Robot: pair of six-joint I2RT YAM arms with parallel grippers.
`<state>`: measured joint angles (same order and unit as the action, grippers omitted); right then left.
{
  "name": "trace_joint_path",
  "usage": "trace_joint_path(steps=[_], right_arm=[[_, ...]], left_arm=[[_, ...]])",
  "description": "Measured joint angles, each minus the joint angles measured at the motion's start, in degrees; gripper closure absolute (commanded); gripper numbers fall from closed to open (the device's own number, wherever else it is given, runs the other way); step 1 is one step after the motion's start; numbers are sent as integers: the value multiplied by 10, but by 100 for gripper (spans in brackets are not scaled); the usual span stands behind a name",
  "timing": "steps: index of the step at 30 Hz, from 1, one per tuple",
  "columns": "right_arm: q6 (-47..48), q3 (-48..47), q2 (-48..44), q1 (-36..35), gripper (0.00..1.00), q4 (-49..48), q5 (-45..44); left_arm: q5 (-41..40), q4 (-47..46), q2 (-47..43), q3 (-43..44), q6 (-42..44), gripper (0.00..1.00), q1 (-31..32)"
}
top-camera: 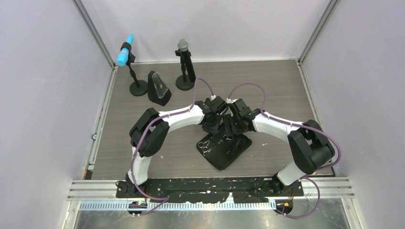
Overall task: Sort the hair-cutting tools
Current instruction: Adjust the haircut tool in the hairdressing tool bag.
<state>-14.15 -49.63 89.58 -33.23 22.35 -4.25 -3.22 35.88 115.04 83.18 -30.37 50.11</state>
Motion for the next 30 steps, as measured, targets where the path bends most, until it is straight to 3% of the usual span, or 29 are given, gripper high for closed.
trace_joint_path(steps=[8, 14, 18, 25, 30], right_arm=[[29, 0, -49, -19, 27, 35, 29], [52, -1, -78, 25, 39, 17, 71], [65, -12, -54, 51, 55, 7, 90], [72, -23, 17, 64, 59, -19, 121], [74, -26, 45, 64, 68, -32, 125]], left_arm=[[2, -2, 0, -1, -2, 76, -4], [2, -4, 0, -2, 4, 76, -4], [3, -5, 0, -3, 5, 77, -4], [3, -6, 0, -3, 6, 77, -4], [3, -7, 0, -4, 6, 77, -4]])
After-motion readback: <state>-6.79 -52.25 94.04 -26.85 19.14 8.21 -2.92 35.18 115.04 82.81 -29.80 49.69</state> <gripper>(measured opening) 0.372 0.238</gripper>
